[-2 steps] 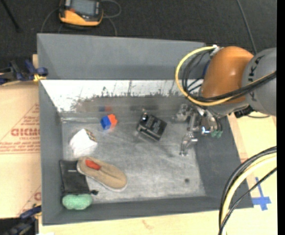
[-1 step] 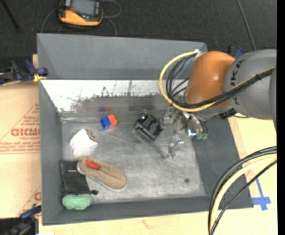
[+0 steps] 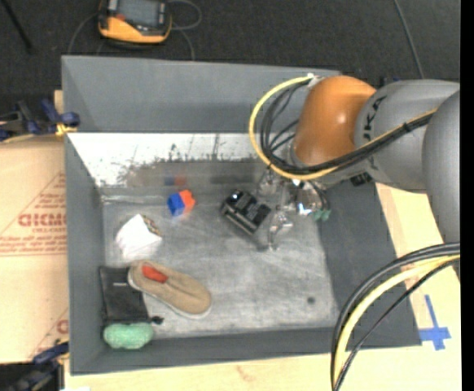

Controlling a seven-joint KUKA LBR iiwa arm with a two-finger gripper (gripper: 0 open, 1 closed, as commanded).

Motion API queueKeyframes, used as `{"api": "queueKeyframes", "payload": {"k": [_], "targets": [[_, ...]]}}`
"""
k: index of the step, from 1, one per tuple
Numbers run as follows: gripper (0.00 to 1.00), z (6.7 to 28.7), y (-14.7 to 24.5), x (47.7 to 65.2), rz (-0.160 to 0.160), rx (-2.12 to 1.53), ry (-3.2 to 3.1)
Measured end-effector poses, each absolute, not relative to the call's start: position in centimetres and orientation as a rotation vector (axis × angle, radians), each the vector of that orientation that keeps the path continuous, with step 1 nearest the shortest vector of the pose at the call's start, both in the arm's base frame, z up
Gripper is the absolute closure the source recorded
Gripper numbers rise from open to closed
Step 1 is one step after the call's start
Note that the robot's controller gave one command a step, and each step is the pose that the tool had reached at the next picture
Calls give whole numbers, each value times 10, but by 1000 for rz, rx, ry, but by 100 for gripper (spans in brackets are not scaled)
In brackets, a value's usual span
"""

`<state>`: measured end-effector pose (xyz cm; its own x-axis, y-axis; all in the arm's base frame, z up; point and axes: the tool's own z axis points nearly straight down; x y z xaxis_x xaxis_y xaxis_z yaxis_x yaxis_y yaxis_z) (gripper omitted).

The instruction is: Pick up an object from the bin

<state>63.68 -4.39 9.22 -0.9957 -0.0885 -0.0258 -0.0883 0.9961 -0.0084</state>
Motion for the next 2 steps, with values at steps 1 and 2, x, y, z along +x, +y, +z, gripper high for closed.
{"api": "queueKeyframes", "payload": {"k": [1,2], "targets": [[100,76,-17,636,0,-28,3133],[100,76,-17,636,-1,-28,3133]]}}
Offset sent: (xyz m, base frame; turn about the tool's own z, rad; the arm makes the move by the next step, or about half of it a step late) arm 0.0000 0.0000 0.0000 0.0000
